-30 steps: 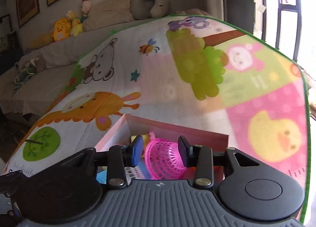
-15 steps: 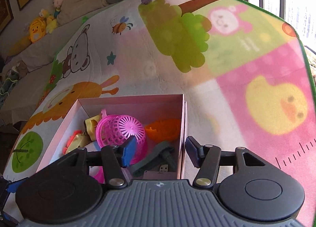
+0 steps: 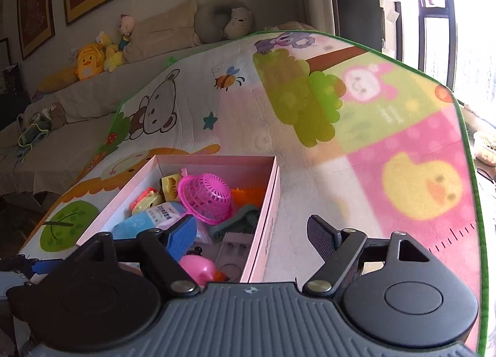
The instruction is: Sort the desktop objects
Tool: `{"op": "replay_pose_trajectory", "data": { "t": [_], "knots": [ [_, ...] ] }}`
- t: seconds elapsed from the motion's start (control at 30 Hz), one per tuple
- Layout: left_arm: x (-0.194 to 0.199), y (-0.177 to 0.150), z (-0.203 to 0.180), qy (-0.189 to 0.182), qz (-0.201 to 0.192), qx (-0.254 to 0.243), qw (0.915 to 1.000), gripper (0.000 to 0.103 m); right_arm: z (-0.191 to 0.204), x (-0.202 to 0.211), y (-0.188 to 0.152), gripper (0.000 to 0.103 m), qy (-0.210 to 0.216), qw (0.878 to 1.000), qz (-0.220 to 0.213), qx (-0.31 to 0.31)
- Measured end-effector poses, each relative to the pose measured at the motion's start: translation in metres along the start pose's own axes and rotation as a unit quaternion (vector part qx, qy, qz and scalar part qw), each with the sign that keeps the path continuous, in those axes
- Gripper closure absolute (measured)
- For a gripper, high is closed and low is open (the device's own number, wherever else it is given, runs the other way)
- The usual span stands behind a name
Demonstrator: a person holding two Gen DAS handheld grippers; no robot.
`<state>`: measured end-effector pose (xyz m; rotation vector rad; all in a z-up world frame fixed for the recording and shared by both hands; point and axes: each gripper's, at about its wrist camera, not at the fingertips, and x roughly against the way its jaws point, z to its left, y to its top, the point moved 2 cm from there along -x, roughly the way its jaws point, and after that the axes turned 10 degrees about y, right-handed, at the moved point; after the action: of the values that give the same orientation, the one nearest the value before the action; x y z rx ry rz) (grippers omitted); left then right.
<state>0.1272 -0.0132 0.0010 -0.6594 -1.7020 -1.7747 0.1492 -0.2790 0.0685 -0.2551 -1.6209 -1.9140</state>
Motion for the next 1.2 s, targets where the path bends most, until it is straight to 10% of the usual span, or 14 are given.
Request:
{"op": "replay_pose_trajectory", "data": {
  "t": [0.33,1.2],
  "knots": [
    [0.023,-0.036,-0.007,0.044,-0.026,-0.004,0.9987,0.0,0.028,-0.001,-0.092,0.0,0.003,0.995,0.092,-0.036],
    [0.018,-0.034,-0.001,0.055,-0.044,0.01,0.9975,0.0,0.038,-0.021,-0.097,0.0,-0.067,0.993,0.094,0.012]
  ]
}}
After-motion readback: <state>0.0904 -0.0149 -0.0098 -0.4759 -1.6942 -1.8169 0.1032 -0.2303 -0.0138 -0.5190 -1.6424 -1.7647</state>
